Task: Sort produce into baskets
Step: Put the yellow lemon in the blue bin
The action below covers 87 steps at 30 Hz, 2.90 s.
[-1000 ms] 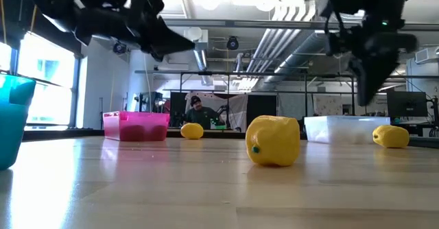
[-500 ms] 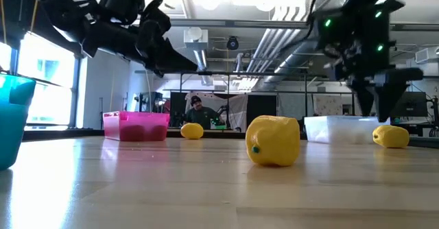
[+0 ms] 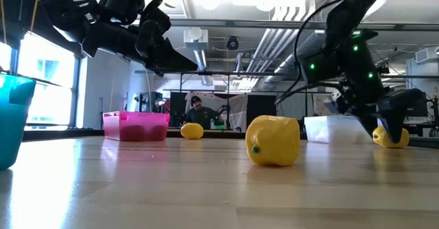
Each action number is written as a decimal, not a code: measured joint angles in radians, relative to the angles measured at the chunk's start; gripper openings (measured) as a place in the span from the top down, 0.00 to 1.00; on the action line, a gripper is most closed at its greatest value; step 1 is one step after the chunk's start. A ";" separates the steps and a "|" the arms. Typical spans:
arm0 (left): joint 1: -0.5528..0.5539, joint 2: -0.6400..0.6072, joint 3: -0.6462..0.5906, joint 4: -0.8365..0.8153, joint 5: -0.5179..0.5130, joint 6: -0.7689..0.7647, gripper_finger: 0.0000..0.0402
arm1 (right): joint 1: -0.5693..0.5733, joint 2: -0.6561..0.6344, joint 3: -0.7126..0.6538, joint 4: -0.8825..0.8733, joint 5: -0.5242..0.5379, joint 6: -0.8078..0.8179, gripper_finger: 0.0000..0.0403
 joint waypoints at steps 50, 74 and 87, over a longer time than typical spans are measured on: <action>0.008 -0.001 0.085 -0.035 0.002 -0.105 0.45 | 0.154 -0.055 0.016 1.688 -0.315 0.231 0.71; -0.081 0.124 0.246 -0.041 0.061 0.007 0.48 | 0.197 -0.057 0.016 1.720 -0.333 0.302 0.70; -0.061 0.065 0.248 -0.161 0.110 0.029 0.67 | 0.250 -0.081 0.016 1.730 -0.172 0.194 0.36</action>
